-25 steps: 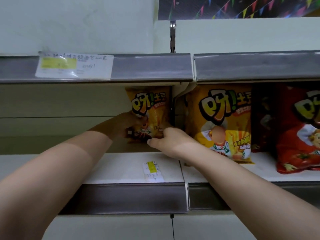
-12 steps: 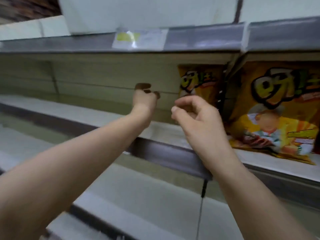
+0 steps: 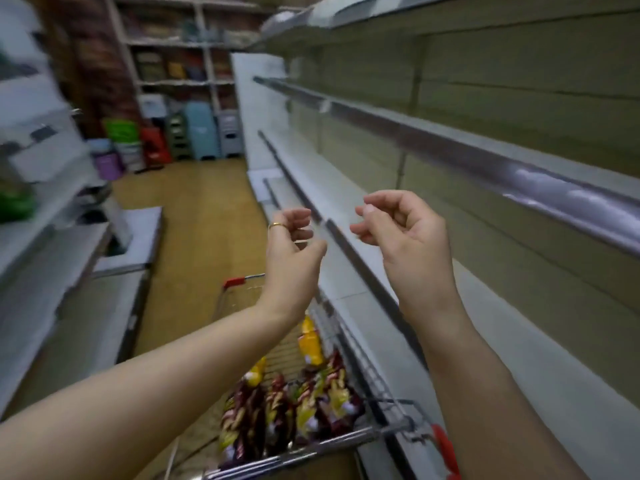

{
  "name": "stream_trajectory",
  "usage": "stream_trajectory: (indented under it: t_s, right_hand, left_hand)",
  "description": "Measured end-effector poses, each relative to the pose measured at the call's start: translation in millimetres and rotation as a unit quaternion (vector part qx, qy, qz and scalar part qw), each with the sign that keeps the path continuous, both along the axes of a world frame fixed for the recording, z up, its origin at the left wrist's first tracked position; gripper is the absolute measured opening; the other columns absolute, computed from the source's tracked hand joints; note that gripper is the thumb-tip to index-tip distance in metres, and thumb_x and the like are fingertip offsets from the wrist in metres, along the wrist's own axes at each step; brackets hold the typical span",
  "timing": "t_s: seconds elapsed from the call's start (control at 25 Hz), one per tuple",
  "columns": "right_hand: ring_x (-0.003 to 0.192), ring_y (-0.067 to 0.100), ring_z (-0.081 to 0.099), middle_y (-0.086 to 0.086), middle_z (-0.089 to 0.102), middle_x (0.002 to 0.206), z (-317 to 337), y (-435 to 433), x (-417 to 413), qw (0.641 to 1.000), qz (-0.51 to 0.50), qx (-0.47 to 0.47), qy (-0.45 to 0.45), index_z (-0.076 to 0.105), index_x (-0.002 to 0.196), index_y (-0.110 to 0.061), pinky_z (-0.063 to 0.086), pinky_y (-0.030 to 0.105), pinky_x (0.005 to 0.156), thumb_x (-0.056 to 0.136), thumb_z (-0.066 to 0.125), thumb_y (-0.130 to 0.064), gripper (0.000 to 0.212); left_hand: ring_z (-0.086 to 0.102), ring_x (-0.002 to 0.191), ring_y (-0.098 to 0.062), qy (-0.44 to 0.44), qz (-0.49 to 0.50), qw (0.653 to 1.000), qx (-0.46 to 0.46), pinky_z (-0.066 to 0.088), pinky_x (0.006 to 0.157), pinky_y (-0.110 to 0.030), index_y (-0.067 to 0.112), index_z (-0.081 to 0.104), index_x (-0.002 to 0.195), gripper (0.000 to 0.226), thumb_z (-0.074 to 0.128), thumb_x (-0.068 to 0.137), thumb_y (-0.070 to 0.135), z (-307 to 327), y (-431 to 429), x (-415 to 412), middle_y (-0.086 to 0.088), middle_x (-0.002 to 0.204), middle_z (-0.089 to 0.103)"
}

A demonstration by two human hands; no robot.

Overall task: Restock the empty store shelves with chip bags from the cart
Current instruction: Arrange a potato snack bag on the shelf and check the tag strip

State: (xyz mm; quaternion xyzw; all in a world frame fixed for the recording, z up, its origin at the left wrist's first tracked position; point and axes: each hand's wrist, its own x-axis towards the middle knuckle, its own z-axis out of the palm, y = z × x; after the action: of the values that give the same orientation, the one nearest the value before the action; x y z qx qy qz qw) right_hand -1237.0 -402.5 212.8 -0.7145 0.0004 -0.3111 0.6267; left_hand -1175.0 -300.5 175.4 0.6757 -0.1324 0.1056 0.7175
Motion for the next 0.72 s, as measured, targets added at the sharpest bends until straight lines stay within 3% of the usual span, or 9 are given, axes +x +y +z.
stream_trajectory:
  t_s: [0.08, 0.16, 0.32, 0.48, 0.72]
  right_hand:
    - [0.074, 0.010, 0.065, -0.002, 0.066, 0.082, -14.2, 32.2, 32.9, 0.999, 0.047, 0.004, 0.019, 0.059, 0.082, -0.024, 0.053, 0.024, 0.072, 0.090, 0.056, -0.009, 0.017]
    - [0.072, 0.007, 0.065, -0.003, 0.065, 0.082, -35.2, 59.5, 66.2, 0.995, 0.078, 0.008, 0.056, 0.059, 0.083, -0.024, 0.053, 0.021, 0.071, 0.091, 0.055, -0.010, 0.017]
    - [0.082, 0.014, 0.065, -0.003, 0.064, 0.085, -100.4, 100.3, 132.8, 0.979, 0.117, -0.009, 0.166, 0.059, 0.085, -0.025, 0.054, 0.027, 0.076, 0.091, 0.056, -0.012, 0.015]
    - [0.086, 0.015, 0.063, -0.002, 0.063, 0.092, -188.8, 101.9, 188.0, 0.942, 0.126, -0.070, 0.303, 0.060, 0.097, -0.019, 0.054, 0.035, 0.083, 0.091, 0.054, -0.014, 0.009]
    - [0.092, 0.029, 0.064, 0.004, 0.063, 0.093, -334.6, 89.8, 244.9, 0.866, 0.140, -0.133, 0.462, 0.052, 0.076, -0.029, 0.051, 0.041, 0.080, 0.091, 0.052, -0.014, 0.022]
  left_hand:
    - [0.048, 0.082, -0.008, 0.021, 0.053, 0.998, 0.009, 0.045, 0.073, -0.014, 0.025, 0.046, 0.093, 0.040, 0.055, 0.080, -0.012, -17.8, 39.9, 17.7, 0.000, 0.098, 0.049]
    - [0.052, 0.086, -0.011, 0.060, 0.080, 0.995, 0.025, 0.048, 0.080, -0.023, 0.020, 0.048, 0.099, 0.035, 0.056, 0.081, -0.009, -41.6, 73.2, 37.9, -0.004, 0.104, 0.051]
    - [0.056, 0.095, -0.021, 0.213, 0.054, 0.973, 0.078, 0.048, 0.087, -0.034, 0.015, 0.055, 0.095, 0.021, 0.056, 0.085, -0.004, -107.3, 125.4, 87.8, -0.008, 0.103, 0.059]
    - [0.055, 0.081, -0.017, 0.348, 0.035, 0.933, 0.083, 0.047, 0.075, -0.028, 0.014, 0.056, 0.087, 0.017, 0.054, 0.087, -0.003, -178.9, 145.7, 125.0, -0.005, 0.089, 0.059]
    - [0.054, 0.076, -0.018, 0.462, 0.083, 0.883, 0.021, 0.042, 0.065, -0.026, 0.010, 0.056, 0.097, 0.014, 0.053, 0.088, 0.000, -270.9, 129.5, 158.1, -0.008, 0.088, 0.058]
